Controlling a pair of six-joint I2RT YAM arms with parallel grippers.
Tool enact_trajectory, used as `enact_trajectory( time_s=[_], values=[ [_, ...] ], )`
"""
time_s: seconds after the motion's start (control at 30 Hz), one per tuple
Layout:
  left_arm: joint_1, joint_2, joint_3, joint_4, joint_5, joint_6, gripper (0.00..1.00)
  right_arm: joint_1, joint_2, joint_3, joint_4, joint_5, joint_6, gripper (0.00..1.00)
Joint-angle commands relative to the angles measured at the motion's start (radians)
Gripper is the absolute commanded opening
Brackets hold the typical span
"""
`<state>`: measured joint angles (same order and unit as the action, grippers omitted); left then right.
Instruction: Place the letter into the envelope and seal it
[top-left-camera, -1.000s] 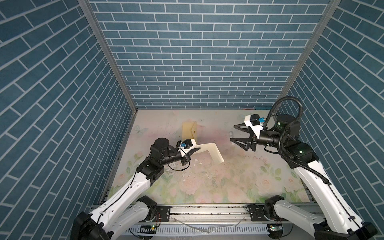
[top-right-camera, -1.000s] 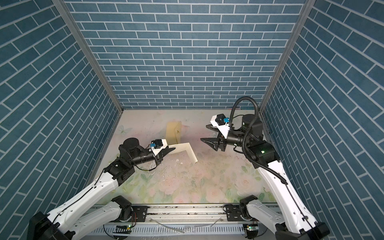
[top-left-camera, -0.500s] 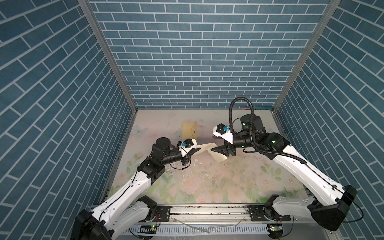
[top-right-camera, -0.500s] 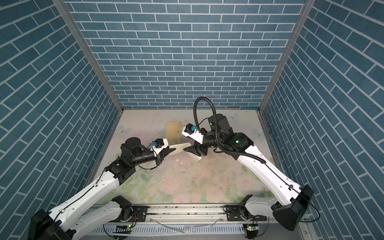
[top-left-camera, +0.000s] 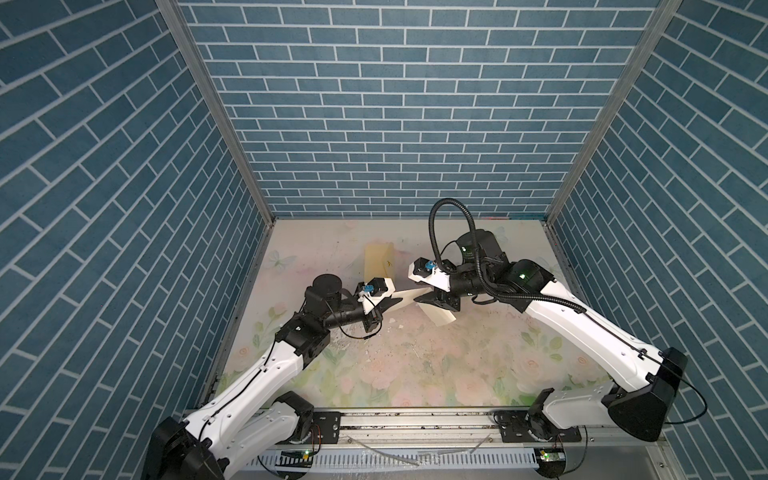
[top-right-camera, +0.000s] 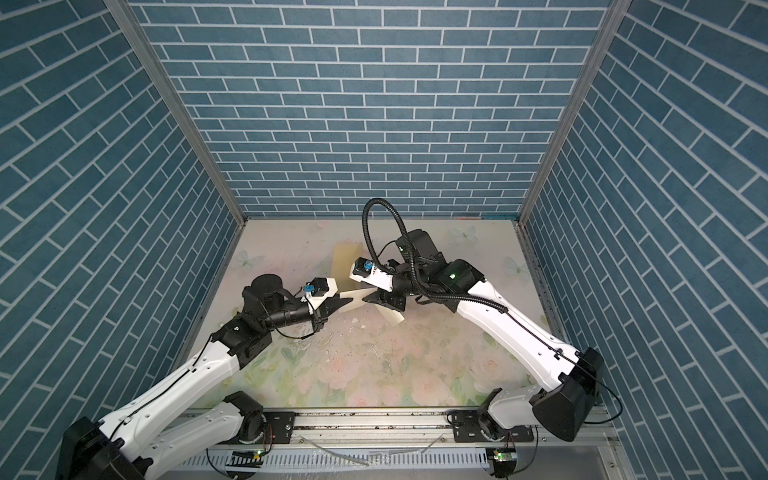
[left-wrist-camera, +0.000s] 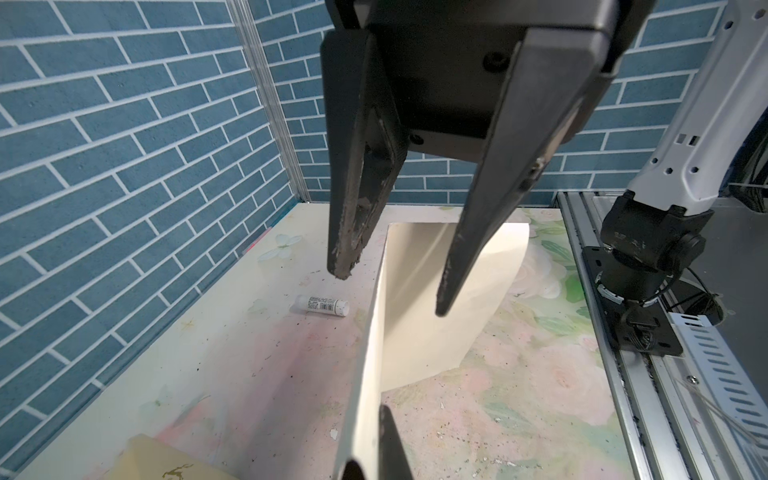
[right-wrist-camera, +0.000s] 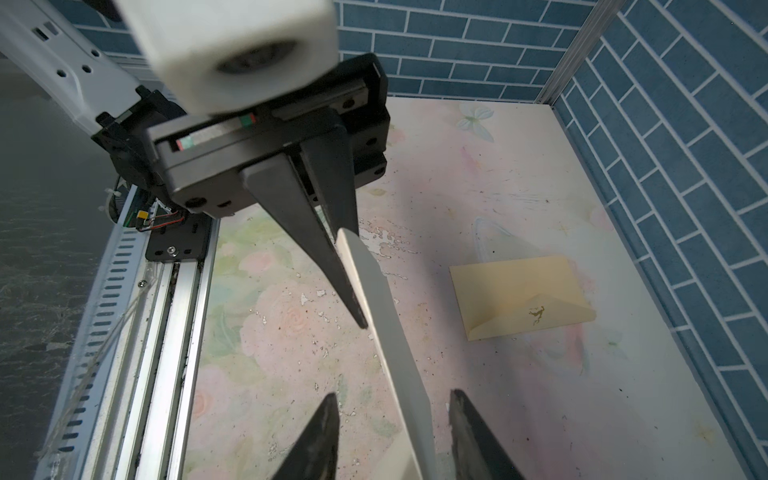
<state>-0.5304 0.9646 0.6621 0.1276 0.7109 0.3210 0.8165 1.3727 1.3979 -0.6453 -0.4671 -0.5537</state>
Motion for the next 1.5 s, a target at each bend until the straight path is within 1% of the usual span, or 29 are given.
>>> enact_trajectory(
  time_s=[0.0,0.2,0.4,0.47,0.53,0.57,0.67,0.7,0.73,0.8,0.83,0.93,1.1,1.17,1.27,1.4,1.47],
  values=[
    [0.000,0.008,0.032,-0.004,0.033,-0.008,0.00,0.006,0.012,0.045,-0.025,-0.002,-0.068,0.35],
    [0.000,0.011,0.031,-0.015,0.035,-0.005,0.00,0.006,0.013,0.030,-0.028,-0.011,-0.086,0.14],
    [0.001,0.011,0.031,-0.016,0.029,-0.003,0.00,0.006,0.006,0.012,-0.021,-0.015,-0.094,0.01],
    [0.001,0.010,0.031,-0.017,0.022,-0.003,0.00,0.006,0.002,0.002,-0.013,-0.016,-0.094,0.00],
    [0.001,0.006,0.032,-0.020,0.009,-0.003,0.06,0.006,-0.003,-0.007,-0.006,-0.016,-0.094,0.00],
    [0.001,0.002,0.032,-0.025,0.005,-0.001,0.07,0.006,-0.006,-0.013,-0.003,-0.015,-0.094,0.00],
    [0.001,-0.022,0.031,-0.051,-0.023,0.017,0.16,0.004,-0.020,-0.036,0.001,0.001,-0.095,0.00],
    [0.001,-0.035,0.029,-0.063,-0.035,0.021,0.23,0.004,-0.028,-0.046,0.003,0.010,-0.094,0.00],
    [0.001,-0.046,0.029,-0.077,-0.049,0.027,0.27,0.003,-0.034,-0.054,0.005,0.016,-0.094,0.00],
    [0.000,-0.076,0.027,-0.106,-0.073,0.036,0.32,-0.002,-0.049,-0.070,0.005,0.021,-0.094,0.00],
    [0.002,-0.091,0.026,-0.112,-0.085,0.032,0.37,-0.003,-0.056,-0.077,0.004,0.022,-0.092,0.00],
    [0.003,-0.126,0.020,-0.108,-0.093,-0.007,0.51,-0.003,-0.070,-0.089,-0.004,0.005,-0.091,0.00],
    [0.003,-0.119,0.031,-0.095,-0.093,-0.093,0.68,-0.003,-0.061,-0.090,-0.018,-0.057,-0.094,0.00],
    [0.003,-0.106,0.057,-0.087,-0.085,-0.117,0.71,-0.004,-0.057,-0.090,-0.016,-0.075,-0.094,0.00],
    [0.002,-0.088,0.051,-0.050,-0.092,-0.162,0.76,-0.003,-0.052,-0.086,-0.012,-0.094,-0.094,0.00],
    [0.002,-0.077,0.044,-0.011,-0.082,-0.161,0.74,-0.004,-0.043,-0.084,-0.010,-0.115,-0.092,0.00],
    [0.003,-0.073,0.039,0.006,-0.062,-0.161,0.70,-0.002,-0.038,-0.083,-0.008,-0.123,-0.091,0.00]
  ],
)
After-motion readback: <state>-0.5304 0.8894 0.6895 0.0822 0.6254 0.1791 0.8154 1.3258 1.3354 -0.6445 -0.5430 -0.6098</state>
